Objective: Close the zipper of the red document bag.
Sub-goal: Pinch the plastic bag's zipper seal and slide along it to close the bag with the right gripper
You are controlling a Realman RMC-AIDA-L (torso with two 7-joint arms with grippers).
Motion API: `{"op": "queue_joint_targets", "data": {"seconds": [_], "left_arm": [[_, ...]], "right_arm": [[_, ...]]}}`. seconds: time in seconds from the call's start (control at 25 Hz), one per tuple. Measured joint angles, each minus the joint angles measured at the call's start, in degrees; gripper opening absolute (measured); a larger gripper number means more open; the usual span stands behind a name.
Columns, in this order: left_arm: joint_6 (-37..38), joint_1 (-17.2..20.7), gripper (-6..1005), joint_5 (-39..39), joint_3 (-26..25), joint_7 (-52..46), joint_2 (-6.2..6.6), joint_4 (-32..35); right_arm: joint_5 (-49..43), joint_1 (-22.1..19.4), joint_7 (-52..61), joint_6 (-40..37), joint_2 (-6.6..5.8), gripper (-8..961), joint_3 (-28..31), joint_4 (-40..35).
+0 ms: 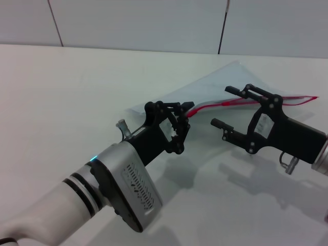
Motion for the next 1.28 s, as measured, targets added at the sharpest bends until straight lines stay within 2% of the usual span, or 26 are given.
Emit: {"op": "queue_joint_targets", "data": {"seconds": [0.36,0.88,1.08,1.28], "left_arm": [[-0.6,-0.1,53,0.0,1.4,0.0,0.56,0.0],[-0.6,-0.2,52,0.0,1.5,0.0,0.63,0.0],[-0.6,-0.2,53,0.0,1.4,0.0,0.63,0.0],[-0.6,-0.2,53,0.0,1.4,0.0,0.63,0.0]], "right_arm": [[0.5,0.0,-6.5,6.5,0.08,589,0.6,2.2],[0.5,-1.3,-13.0,7.0,0.09,562,2.9,2.7],[0.5,-1.5,-15.0,7.0,0.09,403,2.9,3.7],[0.5,-1.6,-16.0,7.0,0.09,332,2.9,4.3]]}}
